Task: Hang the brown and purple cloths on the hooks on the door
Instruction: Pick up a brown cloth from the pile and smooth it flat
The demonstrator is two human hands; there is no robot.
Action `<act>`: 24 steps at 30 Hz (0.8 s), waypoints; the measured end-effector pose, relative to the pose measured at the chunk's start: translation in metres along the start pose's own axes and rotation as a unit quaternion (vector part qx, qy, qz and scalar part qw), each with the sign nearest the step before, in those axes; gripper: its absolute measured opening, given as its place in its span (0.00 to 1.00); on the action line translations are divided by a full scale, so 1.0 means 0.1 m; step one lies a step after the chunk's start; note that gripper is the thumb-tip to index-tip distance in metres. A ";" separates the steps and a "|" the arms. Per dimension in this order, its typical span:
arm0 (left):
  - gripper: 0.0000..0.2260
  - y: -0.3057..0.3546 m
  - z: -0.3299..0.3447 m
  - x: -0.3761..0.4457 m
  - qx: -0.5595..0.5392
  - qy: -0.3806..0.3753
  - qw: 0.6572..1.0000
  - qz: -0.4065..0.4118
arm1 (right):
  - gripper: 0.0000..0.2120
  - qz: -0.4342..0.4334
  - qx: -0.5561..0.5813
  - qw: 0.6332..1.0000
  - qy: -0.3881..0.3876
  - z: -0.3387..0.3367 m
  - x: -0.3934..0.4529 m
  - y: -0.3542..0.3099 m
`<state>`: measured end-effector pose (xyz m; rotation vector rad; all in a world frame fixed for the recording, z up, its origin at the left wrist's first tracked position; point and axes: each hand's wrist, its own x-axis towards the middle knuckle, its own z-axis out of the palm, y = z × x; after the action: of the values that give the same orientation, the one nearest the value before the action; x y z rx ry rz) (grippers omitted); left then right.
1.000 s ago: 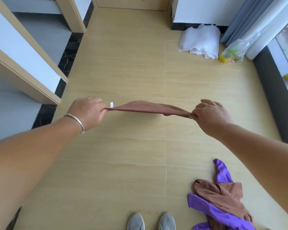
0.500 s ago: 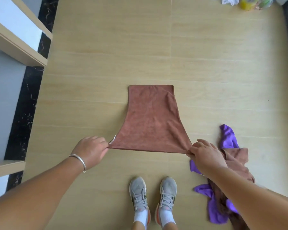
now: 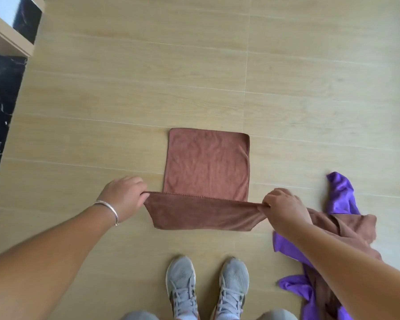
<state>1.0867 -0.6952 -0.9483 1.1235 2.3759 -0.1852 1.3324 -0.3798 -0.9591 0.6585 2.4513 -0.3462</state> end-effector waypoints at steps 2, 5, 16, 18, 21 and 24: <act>0.07 -0.09 0.12 0.50 -0.068 0.025 0.996 -0.043 | 0.12 0.045 0.063 0.997 0.019 0.01 0.46 0.07; 0.05 -0.20 0.28 1.33 -0.160 0.069 0.980 -0.099 | 0.12 0.086 0.124 0.987 0.055 0.03 1.19 0.21; 0.30 0.05 1.58 2.75 -0.064 0.185 0.981 0.008 | 0.26 0.001 -0.044 0.987 0.156 0.94 2.90 0.40; 0.31 0.22 1.97 2.40 -0.017 0.137 0.988 0.074 | 0.29 -0.125 -0.137 0.974 0.130 1.25 2.65 0.35; 0.32 0.33 2.36 2.07 0.029 0.112 0.988 0.107 | 0.33 -0.178 -0.163 0.969 0.059 1.63 2.36 0.23; 0.33 0.31 2.53 2.07 0.034 0.105 0.991 0.073 | 0.35 -0.138 -0.142 0.978 0.064 1.86 2.36 0.11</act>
<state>1.0965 -0.6157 -1.2669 1.4061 2.4706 -0.1019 1.2553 -0.3515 -1.2477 0.2240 2.6501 -0.0562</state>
